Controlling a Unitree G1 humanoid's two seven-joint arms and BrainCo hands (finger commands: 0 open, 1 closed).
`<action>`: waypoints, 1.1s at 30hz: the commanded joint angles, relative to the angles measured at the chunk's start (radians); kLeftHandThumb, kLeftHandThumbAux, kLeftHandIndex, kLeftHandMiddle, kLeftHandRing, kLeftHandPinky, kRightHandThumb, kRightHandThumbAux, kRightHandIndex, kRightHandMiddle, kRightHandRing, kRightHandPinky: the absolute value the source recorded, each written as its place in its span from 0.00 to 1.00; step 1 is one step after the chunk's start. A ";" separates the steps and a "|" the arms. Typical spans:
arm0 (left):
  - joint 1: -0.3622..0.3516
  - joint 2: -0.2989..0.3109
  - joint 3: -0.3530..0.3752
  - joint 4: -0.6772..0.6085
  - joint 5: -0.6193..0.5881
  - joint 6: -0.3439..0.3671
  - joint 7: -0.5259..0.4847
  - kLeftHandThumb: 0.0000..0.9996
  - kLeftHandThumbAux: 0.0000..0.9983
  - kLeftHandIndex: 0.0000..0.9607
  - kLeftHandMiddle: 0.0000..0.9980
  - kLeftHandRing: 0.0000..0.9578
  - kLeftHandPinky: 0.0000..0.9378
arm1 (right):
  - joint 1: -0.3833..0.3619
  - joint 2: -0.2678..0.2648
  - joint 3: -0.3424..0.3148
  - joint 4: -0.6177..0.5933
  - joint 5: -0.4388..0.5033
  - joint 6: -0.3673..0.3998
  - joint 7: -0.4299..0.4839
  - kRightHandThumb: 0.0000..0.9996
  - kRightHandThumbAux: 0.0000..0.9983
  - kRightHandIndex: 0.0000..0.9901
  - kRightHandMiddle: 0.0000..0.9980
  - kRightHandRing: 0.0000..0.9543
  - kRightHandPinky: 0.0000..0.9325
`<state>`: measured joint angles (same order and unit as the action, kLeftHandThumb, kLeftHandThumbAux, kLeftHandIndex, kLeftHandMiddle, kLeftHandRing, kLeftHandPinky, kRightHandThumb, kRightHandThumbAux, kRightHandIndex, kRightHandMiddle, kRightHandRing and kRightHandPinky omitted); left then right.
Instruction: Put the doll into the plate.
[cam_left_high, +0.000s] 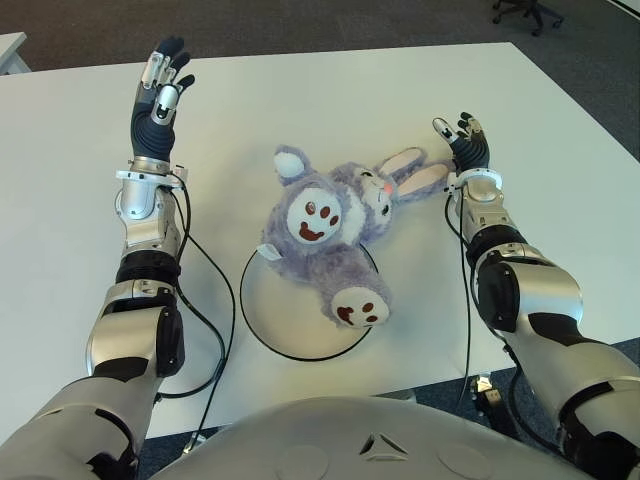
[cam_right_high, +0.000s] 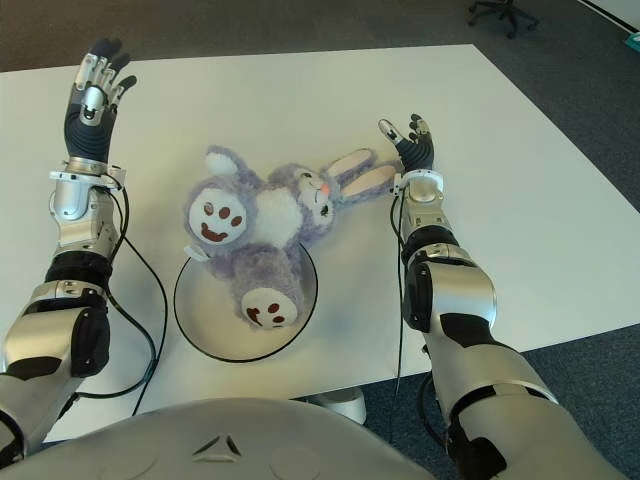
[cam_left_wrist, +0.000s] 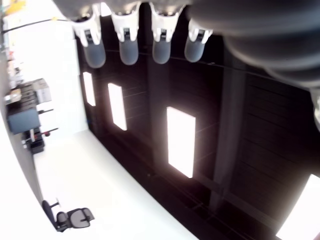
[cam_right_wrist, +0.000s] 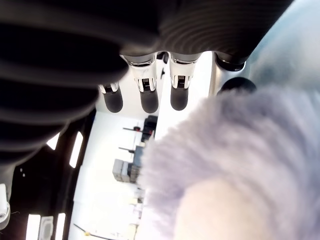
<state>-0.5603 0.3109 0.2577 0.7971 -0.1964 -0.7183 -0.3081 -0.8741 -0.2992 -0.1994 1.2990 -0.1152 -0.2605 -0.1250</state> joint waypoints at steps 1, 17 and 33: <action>-0.009 -0.003 -0.009 0.019 0.025 0.024 0.030 0.00 0.32 0.01 0.11 0.10 0.09 | 0.073 0.035 0.000 0.054 0.004 0.062 0.018 0.00 0.53 0.00 0.00 0.00 0.00; -0.015 -0.017 -0.008 0.048 0.042 0.098 0.070 0.00 0.36 0.03 0.12 0.11 0.10 | 0.072 0.037 0.003 0.053 0.000 0.055 0.014 0.00 0.52 0.00 0.00 0.00 0.00; -0.011 -0.047 0.003 0.064 0.011 0.126 0.067 0.00 0.37 0.05 0.12 0.10 0.08 | 0.069 0.035 0.004 0.053 -0.001 0.056 0.016 0.00 0.50 0.00 0.00 0.00 0.00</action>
<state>-0.5723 0.2769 0.2575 0.8450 -0.1777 -0.6121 -0.2501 -0.8742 -0.2953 -0.2004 1.2983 -0.1154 -0.2615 -0.1249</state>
